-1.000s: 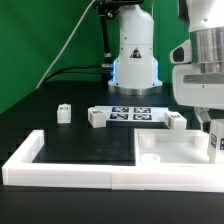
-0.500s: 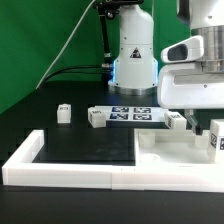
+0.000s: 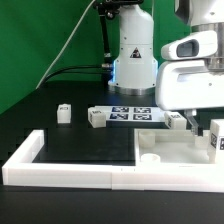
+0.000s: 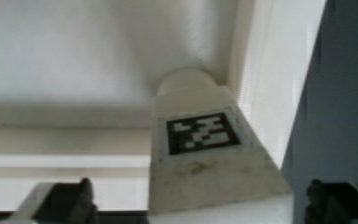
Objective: Assemble one leg
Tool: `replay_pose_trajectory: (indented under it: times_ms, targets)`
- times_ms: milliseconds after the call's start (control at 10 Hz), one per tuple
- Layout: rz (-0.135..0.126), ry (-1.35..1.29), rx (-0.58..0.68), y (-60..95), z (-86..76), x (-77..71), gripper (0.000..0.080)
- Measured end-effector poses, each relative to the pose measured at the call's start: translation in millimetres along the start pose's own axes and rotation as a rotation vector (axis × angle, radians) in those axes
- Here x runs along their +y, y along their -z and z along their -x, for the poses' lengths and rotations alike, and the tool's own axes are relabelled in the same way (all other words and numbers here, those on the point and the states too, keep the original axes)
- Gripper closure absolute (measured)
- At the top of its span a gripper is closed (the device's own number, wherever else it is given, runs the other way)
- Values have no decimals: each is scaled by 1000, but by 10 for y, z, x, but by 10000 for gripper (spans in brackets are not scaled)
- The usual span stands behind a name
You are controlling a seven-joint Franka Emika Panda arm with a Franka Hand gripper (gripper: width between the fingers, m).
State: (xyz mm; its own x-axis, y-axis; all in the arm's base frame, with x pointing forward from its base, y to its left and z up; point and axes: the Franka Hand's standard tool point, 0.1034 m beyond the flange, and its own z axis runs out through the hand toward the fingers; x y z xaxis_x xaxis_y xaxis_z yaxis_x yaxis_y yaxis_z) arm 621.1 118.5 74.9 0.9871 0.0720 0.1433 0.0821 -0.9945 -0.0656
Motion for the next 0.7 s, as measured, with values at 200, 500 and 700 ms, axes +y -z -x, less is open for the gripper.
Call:
replay_pose_trajectory:
  times_ms: [200, 500, 700]
  targets:
    - [0, 0, 0, -1, 1, 1, 360]
    - [-2, -87, 1, -2, 1, 8, 509]
    - [-7, -360, 4, -3, -3, 32, 509]
